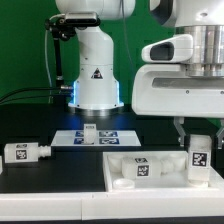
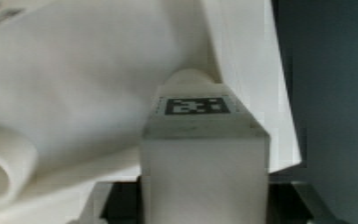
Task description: Assemble one leg
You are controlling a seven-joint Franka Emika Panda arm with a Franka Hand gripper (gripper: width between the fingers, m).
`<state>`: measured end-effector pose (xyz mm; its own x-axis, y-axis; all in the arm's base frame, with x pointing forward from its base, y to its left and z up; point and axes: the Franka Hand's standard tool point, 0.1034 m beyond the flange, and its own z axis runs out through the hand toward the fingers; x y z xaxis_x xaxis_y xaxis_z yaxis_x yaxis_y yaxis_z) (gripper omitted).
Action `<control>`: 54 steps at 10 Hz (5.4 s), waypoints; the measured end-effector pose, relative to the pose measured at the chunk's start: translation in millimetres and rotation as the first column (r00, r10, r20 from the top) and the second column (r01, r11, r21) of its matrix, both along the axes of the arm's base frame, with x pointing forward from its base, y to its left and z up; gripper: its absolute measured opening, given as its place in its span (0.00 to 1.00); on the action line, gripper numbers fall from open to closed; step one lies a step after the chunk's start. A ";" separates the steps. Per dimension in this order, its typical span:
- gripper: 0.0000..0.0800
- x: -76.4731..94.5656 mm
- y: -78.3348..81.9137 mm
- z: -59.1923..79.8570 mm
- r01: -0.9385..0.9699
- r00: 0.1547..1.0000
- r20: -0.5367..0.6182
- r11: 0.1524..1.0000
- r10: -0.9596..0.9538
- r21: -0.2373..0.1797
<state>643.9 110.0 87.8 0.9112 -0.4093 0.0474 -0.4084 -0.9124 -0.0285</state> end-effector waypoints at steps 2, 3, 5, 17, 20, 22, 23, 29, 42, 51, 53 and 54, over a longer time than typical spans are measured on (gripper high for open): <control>0.36 -0.7 -2.7 -1.4 0.353 0.936 -0.022 0.935 -0.352 0.038; 0.36 -1.2 -1.9 -1.5 0.532 0.847 -0.040 0.845 -0.531 0.053; 0.36 -1.3 -1.9 -1.2 0.723 0.691 -0.064 0.688 -0.720 0.065; 0.81 -1.9 7.8 -7.9 -0.016 1.000 -0.023 1.000 0.016 0.015; 0.81 -0.7 4.7 -11.8 -0.257 0.966 -0.014 0.966 0.256 -0.017; 0.49 -0.6 4.4 -11.9 -0.250 0.968 -0.014 0.968 0.250 -0.017; 0.36 -0.7 4.4 -11.9 -0.178 0.984 -0.013 0.984 0.178 -0.013; 0.36 0.7 -1.1 -13.9 0.531 0.847 -0.048 0.846 -0.529 0.041; 0.81 -7.5 15.3 -14.6 0.147 0.989 -0.016 0.988 -0.147 0.043; 0.44 -4.5 6.8 -14.8 -0.137 0.991 -0.004 0.991 0.137 0.004; 0.36 -4.5 5.4 -14.9 -0.001 1.000 -0.006 1.000 0.001 0.010; 0.36 -4.0 4.9 -14.3 0.108 0.994 -0.006 0.994 -0.108 0.013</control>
Offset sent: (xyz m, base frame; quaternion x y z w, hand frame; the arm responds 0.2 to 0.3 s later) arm 0.0143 0.0219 0.0082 0.0870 -0.0272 0.5084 0.8563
